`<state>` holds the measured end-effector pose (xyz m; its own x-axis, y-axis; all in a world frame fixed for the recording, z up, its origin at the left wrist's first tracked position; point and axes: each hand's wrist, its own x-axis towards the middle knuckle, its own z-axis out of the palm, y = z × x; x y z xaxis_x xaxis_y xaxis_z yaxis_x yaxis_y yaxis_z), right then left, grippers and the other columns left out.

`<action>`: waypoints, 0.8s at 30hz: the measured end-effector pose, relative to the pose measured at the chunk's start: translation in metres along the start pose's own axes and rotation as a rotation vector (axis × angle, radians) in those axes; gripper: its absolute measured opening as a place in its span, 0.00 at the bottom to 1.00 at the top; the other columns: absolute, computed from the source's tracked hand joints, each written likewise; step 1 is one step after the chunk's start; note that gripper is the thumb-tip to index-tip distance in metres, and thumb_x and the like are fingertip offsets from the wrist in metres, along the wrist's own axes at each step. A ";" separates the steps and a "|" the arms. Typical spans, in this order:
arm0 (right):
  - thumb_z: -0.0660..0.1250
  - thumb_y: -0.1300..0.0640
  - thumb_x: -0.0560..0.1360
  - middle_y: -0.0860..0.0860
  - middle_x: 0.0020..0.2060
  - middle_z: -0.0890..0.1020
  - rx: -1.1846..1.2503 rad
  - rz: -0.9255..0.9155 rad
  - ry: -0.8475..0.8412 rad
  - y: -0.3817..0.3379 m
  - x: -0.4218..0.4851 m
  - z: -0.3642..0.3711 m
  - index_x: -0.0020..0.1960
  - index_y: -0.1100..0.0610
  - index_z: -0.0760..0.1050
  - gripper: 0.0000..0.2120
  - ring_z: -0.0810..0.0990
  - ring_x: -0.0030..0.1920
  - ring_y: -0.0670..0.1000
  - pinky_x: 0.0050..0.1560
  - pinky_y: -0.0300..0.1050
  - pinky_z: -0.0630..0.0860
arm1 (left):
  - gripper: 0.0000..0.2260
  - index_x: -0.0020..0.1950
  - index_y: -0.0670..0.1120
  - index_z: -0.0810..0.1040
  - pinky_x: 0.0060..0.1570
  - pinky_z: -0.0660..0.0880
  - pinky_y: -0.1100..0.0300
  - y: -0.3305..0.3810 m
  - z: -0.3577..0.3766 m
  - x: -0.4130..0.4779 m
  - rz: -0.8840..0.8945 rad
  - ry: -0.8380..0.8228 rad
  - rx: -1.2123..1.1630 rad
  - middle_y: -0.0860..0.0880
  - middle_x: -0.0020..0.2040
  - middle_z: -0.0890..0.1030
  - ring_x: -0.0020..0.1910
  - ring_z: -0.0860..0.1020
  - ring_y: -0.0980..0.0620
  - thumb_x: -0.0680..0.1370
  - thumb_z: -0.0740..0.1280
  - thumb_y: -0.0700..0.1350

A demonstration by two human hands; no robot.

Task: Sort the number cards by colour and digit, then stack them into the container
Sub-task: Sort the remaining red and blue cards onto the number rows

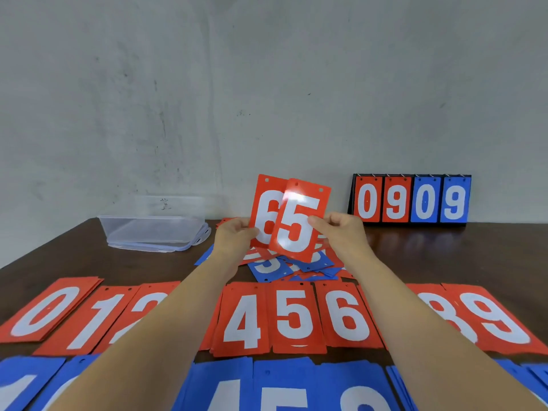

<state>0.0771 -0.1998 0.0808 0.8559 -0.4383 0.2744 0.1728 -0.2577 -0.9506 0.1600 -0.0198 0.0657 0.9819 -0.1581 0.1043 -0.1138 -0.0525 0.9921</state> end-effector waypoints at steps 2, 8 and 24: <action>0.73 0.55 0.73 0.70 0.45 0.80 -0.002 -0.026 -0.010 -0.001 -0.004 0.002 0.39 0.69 0.75 0.16 0.82 0.46 0.67 0.45 0.59 0.79 | 0.09 0.46 0.46 0.80 0.36 0.80 0.64 0.005 0.003 -0.009 -0.014 -0.028 -0.008 0.46 0.45 0.83 0.37 0.83 0.54 0.80 0.63 0.36; 0.72 0.57 0.74 0.71 0.46 0.80 -0.018 -0.044 -0.033 -0.004 -0.014 0.001 0.38 0.67 0.74 0.14 0.80 0.48 0.69 0.43 0.56 0.79 | 0.11 0.60 0.40 0.79 0.53 0.79 0.50 0.004 0.014 -0.029 -0.072 -0.148 -0.080 0.41 0.56 0.82 0.55 0.81 0.42 0.83 0.59 0.39; 0.69 0.60 0.76 0.53 0.47 0.84 -0.148 0.009 -0.015 0.006 -0.044 -0.023 0.47 0.59 0.80 0.03 0.83 0.49 0.54 0.40 0.39 0.82 | 0.07 0.54 0.41 0.80 0.54 0.80 0.47 0.003 0.011 -0.059 -0.073 -0.122 0.023 0.44 0.55 0.83 0.52 0.82 0.46 0.77 0.69 0.42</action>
<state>0.0290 -0.2019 0.0667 0.8644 -0.4289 0.2625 0.0919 -0.3785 -0.9210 0.0999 -0.0219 0.0620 0.9623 -0.2713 0.0210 -0.0474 -0.0910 0.9947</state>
